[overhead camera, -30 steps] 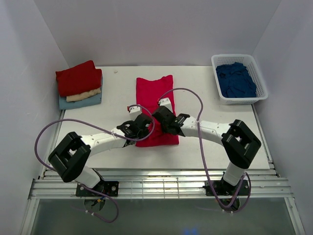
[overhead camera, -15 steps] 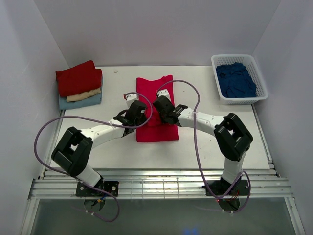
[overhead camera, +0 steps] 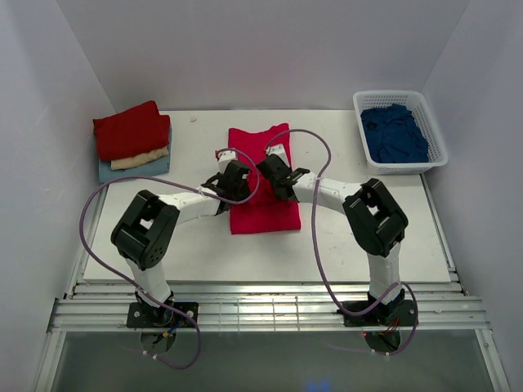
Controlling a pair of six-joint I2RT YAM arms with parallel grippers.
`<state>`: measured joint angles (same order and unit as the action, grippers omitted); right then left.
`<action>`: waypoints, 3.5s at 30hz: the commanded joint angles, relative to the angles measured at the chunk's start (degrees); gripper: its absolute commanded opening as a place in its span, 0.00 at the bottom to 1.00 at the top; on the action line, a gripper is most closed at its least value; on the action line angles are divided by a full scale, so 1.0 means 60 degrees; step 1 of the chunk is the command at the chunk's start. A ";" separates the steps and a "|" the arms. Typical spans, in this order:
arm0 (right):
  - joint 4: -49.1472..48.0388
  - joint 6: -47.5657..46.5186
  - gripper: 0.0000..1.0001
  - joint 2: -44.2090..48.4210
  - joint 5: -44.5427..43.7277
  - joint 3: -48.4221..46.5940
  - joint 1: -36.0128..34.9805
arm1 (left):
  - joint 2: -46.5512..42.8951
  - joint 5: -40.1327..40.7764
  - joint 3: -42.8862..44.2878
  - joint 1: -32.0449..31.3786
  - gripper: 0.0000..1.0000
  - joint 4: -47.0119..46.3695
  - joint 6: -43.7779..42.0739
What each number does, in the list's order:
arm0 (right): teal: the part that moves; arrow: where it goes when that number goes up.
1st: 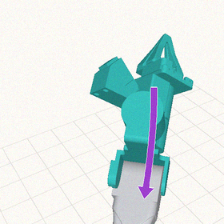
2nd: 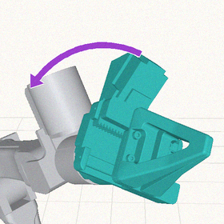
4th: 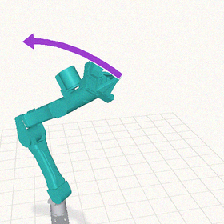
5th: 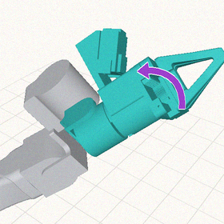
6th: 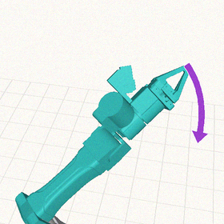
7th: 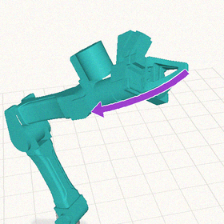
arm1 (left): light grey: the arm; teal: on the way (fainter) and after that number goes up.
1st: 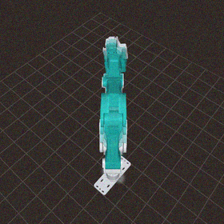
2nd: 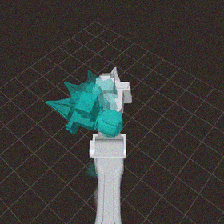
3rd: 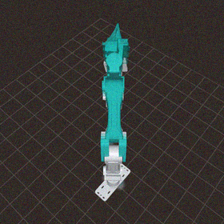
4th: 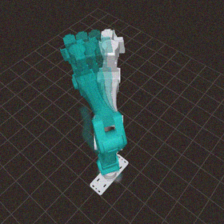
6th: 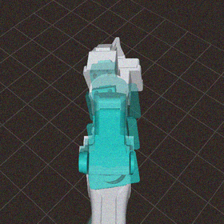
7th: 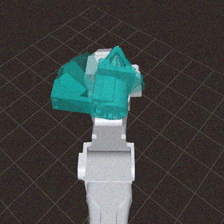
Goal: Fold and stack the t-shirts
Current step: Fold the tshirt
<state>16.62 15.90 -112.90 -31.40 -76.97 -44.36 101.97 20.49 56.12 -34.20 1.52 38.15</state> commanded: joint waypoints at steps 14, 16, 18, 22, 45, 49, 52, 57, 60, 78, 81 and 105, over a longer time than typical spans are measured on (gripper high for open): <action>-0.1026 -0.0996 0.28 0.3479 0.1721 0.1357 0.0113 | -0.2185 0.0952 0.0362 -0.0466 0.23 -0.0545 -0.0808; -0.1494 -0.0864 0.08 0.3495 0.2752 0.1897 0.0113 | -0.2492 0.0543 -0.0268 -0.0919 0.00 -0.0924 -0.0427; -0.1889 -0.0688 0.08 0.3422 0.4071 0.2265 0.0113 | -0.2669 0.0131 -0.1147 -0.1344 0.00 -0.1292 -0.0280; -0.2652 -0.0380 0.08 0.3115 0.5609 0.2750 0.0113 | -0.2801 0.0100 -0.1896 -0.2018 0.00 -0.1469 0.0276; -0.3723 -0.0350 0.08 0.0917 0.7020 0.1871 0.0113 | -0.1103 0.0012 -0.2556 -0.2255 0.00 -0.1791 0.1054; -0.3723 -0.0438 0.08 0.0727 0.6845 0.1725 0.0127 | -0.0897 0.0071 -0.2717 -0.2299 0.00 -0.1821 0.1112; -0.3649 -0.0526 0.08 0.0464 0.6654 0.1564 0.0142 | -0.1057 0.0115 -0.2980 -0.2372 0.00 -0.1821 0.1273; -0.3415 -0.0643 0.08 0.0038 0.6361 0.1286 0.0186 | -0.1599 0.0319 -0.3478 -0.2445 0.00 -0.1456 0.1610; -0.3313 -0.0687 0.08 -0.0167 0.6186 0.1212 0.0230 | -0.2140 0.0349 -0.3727 -0.2518 0.00 -0.1192 0.1727; -0.2244 -0.1390 0.08 -0.1265 0.4707 -0.0953 0.0479 | -0.3973 0.0920 -0.5163 -0.2914 0.00 0.0420 0.2884; -0.1966 -0.1610 0.08 -0.1617 0.4253 -0.1467 0.0537 | -0.4017 0.0921 -0.5178 -0.2929 0.00 0.0479 0.2928; -0.1843 -0.2240 0.08 -0.1535 0.2435 -0.2765 0.1285 | -0.2306 0.0527 -0.2106 -0.2944 0.00 -0.4616 -0.1450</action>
<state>8.69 2.57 -127.52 -14.66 -98.56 -36.64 85.19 26.09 38.13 -51.96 -16.47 37.82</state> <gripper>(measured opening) 0.077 0.016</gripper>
